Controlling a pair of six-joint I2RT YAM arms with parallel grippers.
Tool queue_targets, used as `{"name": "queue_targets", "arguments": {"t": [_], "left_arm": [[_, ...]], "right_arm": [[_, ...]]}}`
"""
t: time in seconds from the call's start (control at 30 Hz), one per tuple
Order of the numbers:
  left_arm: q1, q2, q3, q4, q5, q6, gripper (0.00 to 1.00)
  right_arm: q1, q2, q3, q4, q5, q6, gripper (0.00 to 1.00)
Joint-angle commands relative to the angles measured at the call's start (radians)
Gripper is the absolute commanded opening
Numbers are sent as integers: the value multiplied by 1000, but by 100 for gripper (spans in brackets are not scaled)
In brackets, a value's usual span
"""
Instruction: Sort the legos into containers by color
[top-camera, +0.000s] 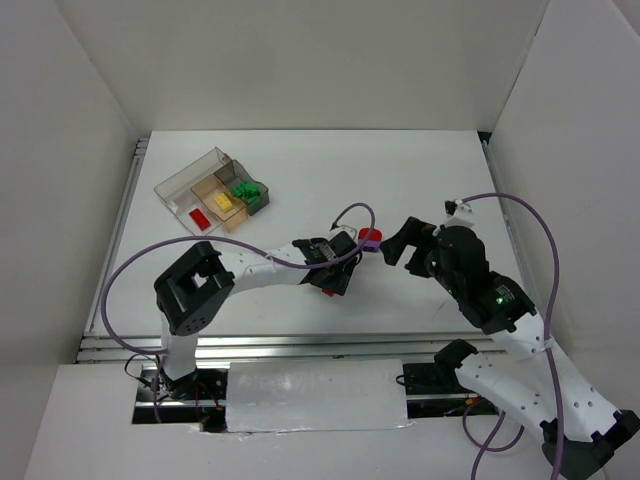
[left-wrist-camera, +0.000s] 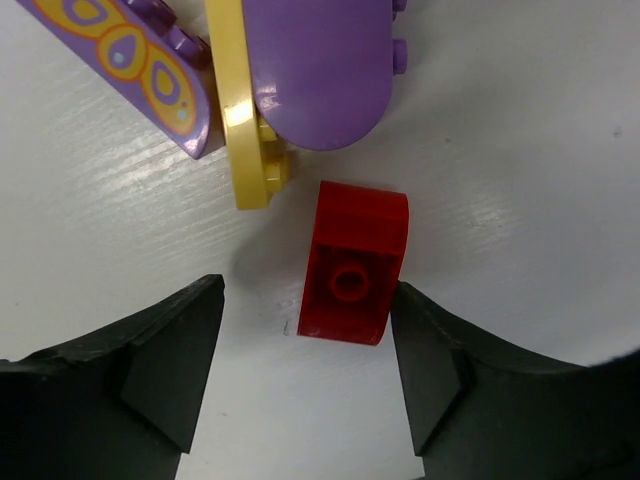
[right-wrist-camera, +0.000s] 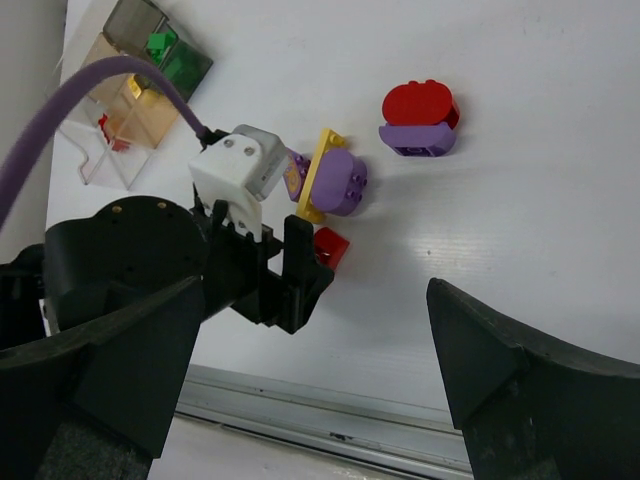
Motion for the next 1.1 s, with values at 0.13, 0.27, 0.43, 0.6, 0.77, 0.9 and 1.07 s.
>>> {"name": "queue_targets", "arguments": {"t": [0.13,0.27,0.43,0.6,0.77,0.9,1.07], "left_arm": [[-8,32,15,60,26,17,66],[-11,21,3,52,37,26,25],[-66,-144,-3,-51,-35,12,0],[49,-378,3,-207,-226,-64,0],[429,-373,78,-247,-230,-97,0],[652,-231,226,-282,-216,-100,0],[793,-34,426,-403,-233,-156,3]], "right_arm": [[-1,5,6,13,-14,-22,100],[-3,-3,8,10,-9,-24,100],[-1,-3,14,-2,2,-30,100],[-1,14,3,33,-9,-30,100],[-3,92,2,94,-17,-47,100],[-4,163,14,130,-27,-70,100],[-4,236,17,156,-96,-107,100]]}}
